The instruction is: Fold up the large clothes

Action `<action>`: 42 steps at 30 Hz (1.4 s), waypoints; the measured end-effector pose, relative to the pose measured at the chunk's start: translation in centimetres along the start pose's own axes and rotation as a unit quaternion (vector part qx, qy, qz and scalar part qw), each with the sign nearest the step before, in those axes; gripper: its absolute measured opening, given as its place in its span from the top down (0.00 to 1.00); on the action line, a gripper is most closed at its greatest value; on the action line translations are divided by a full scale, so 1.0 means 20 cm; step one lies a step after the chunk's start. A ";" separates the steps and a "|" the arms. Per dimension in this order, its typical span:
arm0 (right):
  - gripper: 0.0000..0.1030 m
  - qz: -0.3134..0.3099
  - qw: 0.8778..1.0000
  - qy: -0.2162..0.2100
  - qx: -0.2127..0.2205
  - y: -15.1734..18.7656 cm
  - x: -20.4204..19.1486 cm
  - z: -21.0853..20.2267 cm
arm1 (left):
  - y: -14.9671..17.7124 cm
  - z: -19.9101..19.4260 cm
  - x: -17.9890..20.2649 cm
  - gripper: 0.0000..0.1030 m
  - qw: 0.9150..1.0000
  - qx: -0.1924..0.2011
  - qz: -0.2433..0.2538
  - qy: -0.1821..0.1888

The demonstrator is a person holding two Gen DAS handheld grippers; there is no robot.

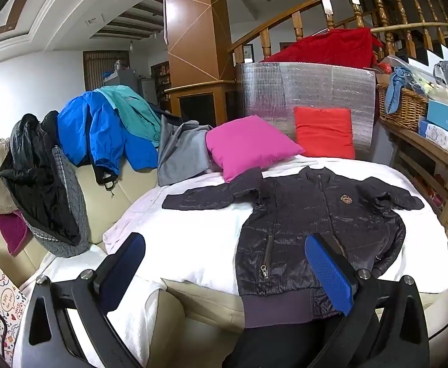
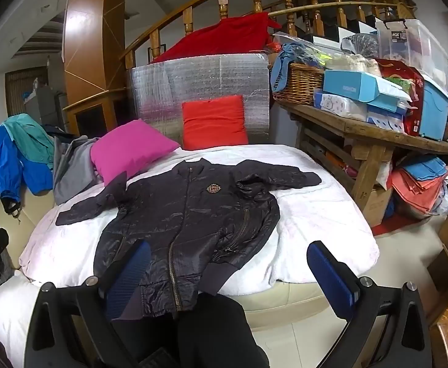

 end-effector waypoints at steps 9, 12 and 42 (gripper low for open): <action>0.00 0.003 1.000 -0.002 -0.012 0.02 0.00 0.03 | 0.03 0.04 0.01 0.00 1.000 -0.016 0.003 0.005; 0.00 0.003 1.000 -0.001 -0.016 0.03 0.01 0.04 | 0.05 0.04 0.02 0.00 1.000 -0.018 0.007 0.007; 0.00 0.009 0.999 0.012 -0.041 0.08 0.09 0.13 | 0.11 0.10 0.14 0.00 0.998 -0.048 0.042 0.012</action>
Point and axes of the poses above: each gripper's, at about its wrist camera, not at the fingertips, and z roughly the way its jaws point, x to its right, y to its underside, the point moved 9 cm from there along z, roughly the way its jaws point, and after that the axes turned 13 degrees about -y, right-handed, at the moved point
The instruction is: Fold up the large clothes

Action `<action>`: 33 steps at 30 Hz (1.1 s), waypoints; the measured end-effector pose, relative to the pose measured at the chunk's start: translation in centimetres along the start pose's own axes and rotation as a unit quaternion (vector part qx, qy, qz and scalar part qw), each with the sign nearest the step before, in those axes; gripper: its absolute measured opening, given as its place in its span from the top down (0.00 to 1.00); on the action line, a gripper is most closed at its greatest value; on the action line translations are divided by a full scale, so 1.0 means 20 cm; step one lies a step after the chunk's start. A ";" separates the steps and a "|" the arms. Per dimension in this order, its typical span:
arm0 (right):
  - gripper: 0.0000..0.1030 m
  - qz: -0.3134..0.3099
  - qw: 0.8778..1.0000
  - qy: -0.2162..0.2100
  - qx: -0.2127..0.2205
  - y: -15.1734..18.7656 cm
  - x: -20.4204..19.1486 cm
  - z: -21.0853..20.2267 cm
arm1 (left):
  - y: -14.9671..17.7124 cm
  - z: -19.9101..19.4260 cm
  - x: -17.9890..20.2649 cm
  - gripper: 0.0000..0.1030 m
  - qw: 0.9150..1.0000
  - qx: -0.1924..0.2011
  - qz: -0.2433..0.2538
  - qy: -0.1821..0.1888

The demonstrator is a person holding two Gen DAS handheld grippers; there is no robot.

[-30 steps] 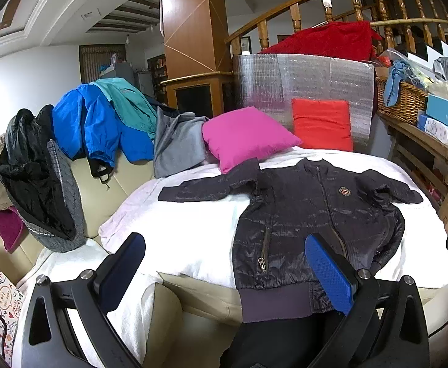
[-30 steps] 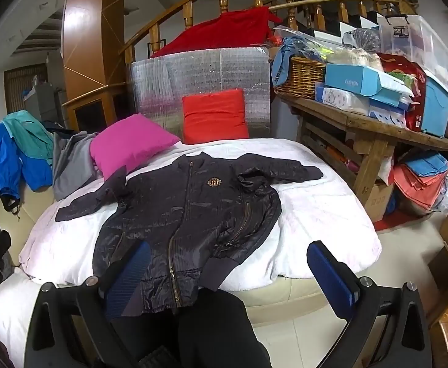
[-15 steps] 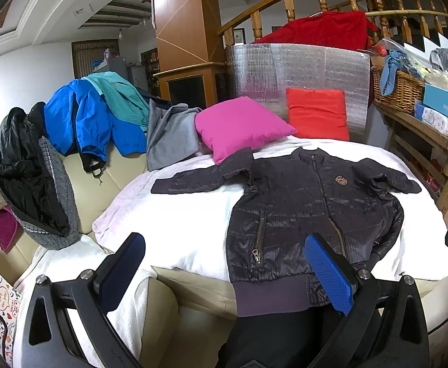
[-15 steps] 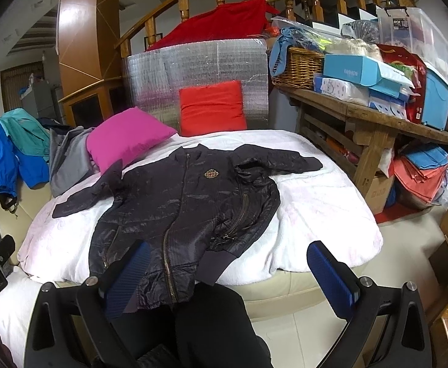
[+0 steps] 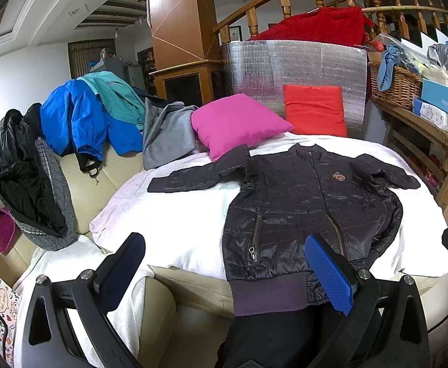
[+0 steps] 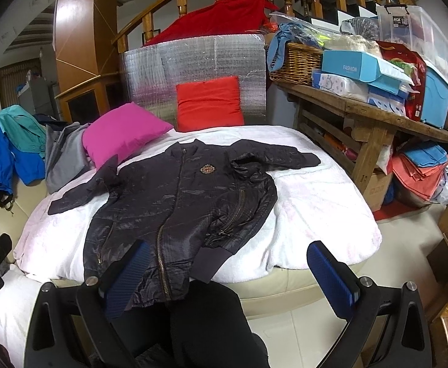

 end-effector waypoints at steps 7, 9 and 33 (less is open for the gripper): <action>0.00 0.004 1.000 0.008 -0.008 0.00 0.06 0.05 | 0.00 0.05 0.07 0.00 1.000 -0.006 0.008 0.002; 0.00 0.006 1.000 0.013 -0.011 0.00 0.08 0.07 | 0.00 0.07 0.10 0.00 1.000 -0.010 0.009 0.003; 0.00 0.136 0.989 -0.033 -0.050 -0.22 0.85 0.77 | -0.33 0.69 0.56 0.00 0.993 -0.117 0.006 0.030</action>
Point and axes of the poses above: each gripper's, at about its wrist camera, not at the fingertips, and z roughly the way its jaws point, x to its right, y to its underside, the point moved 9 cm from there along z, roughly the way its jaws point, and after that the axes turned 13 degrees about -y, right-handed, at the moved point
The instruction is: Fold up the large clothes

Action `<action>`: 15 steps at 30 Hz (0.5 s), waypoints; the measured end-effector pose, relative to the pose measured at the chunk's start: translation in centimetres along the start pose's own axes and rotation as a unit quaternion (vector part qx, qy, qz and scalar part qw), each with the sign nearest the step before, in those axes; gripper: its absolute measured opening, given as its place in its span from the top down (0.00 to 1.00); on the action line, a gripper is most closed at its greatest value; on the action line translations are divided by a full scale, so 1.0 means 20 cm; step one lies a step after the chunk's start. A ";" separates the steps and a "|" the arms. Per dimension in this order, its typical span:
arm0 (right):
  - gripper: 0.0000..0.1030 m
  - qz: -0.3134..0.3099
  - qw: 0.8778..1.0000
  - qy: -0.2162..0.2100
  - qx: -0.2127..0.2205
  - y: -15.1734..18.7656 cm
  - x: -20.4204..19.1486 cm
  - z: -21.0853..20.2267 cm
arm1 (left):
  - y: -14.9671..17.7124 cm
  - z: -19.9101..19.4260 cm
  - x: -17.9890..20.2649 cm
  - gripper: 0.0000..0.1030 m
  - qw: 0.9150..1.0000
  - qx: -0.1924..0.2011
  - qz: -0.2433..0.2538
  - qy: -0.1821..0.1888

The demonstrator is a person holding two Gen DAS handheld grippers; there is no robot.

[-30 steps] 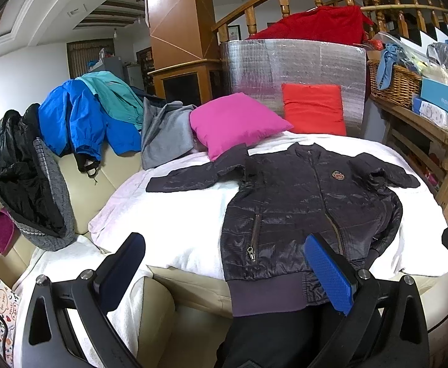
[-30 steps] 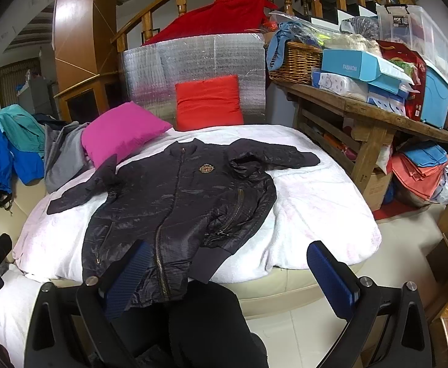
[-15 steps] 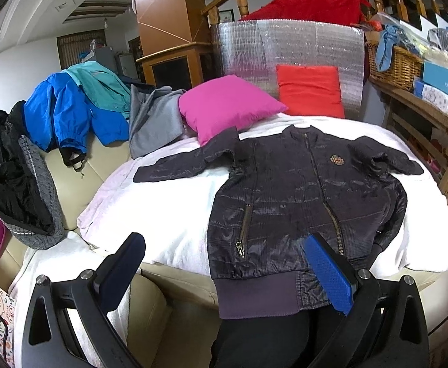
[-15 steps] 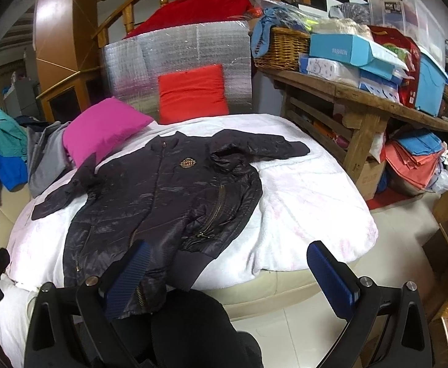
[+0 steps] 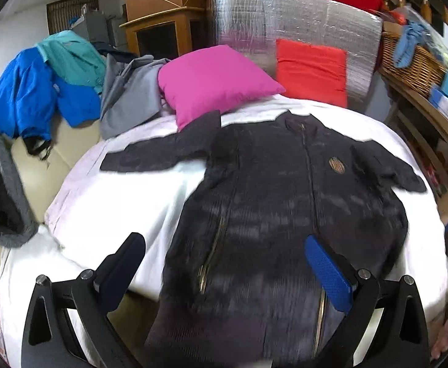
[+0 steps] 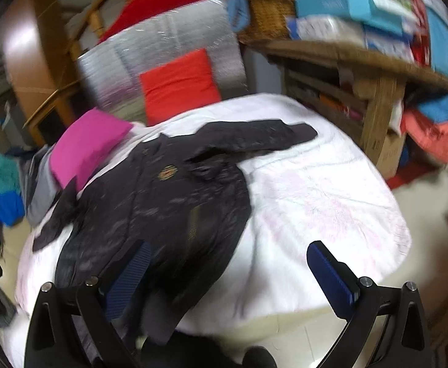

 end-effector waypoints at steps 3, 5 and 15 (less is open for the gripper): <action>0.00 0.050 0.998 -0.030 -0.013 -0.11 0.20 0.17 | -0.12 0.20 0.16 0.00 1.000 -0.015 0.010 0.013; 0.00 0.086 0.995 -0.055 -0.013 -0.19 0.31 0.29 | -0.17 0.40 0.29 0.00 0.999 -0.039 0.009 0.033; 0.05 0.325 0.931 -0.166 0.021 -0.55 0.71 1.02 | -0.38 0.93 0.44 0.00 0.998 -0.033 -0.039 0.046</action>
Point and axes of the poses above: each gripper's, at about its wrist camera, not at the fingertips, and z roughly the way its jaws point, x to its right, y to its underside, the point moved 9 cm from there along z, roughly the way its jaws point, and after that the axes turned 13 degrees about -y, right-handed, at the moved point
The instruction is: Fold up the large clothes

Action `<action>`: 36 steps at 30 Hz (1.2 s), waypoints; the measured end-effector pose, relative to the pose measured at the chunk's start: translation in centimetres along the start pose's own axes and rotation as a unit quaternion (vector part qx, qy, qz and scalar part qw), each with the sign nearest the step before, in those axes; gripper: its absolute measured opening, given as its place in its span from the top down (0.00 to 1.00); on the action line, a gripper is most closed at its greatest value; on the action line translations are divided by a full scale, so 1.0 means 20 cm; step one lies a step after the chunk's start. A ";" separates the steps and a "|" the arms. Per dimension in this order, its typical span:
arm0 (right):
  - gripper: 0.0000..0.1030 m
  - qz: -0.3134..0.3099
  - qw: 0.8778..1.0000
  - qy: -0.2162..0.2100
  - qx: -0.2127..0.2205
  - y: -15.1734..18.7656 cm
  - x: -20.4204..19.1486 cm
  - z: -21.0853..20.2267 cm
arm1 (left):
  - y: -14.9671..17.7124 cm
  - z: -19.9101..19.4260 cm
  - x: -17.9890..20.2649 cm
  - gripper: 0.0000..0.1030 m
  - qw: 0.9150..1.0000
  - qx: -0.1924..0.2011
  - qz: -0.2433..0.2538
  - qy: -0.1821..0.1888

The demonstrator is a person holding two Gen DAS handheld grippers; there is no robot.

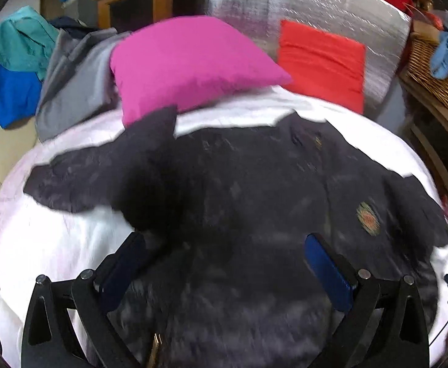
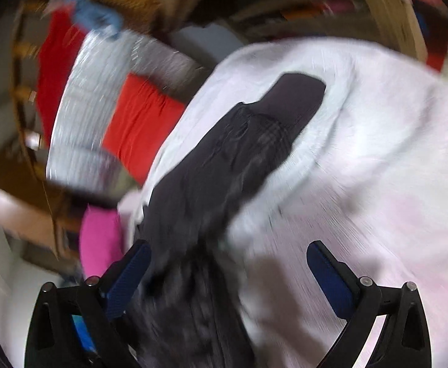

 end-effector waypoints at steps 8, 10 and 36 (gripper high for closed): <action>0.51 0.114 0.992 -0.029 0.051 -0.24 0.17 0.27 | -0.13 0.13 -0.07 0.00 0.998 0.034 -0.003 -0.045; 0.74 0.107 0.993 0.000 0.051 -0.27 0.20 0.31 | -0.15 0.16 -0.10 0.00 0.998 0.041 -0.006 -0.049; 0.22 -0.269 0.914 -0.023 -0.302 1.50 -0.93 1.11 | -0.28 0.34 -0.83 0.00 0.992 0.025 -0.102 -0.068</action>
Point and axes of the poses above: each gripper's, at about its wrist camera, not at the fingertips, and z roughly the way its jaws point, x to its right, y to its underside, the point moved 9 cm from there along z, roughly the way its jaws point, and after that the axes turned 13 degrees about -y, right-handed, at the moved point
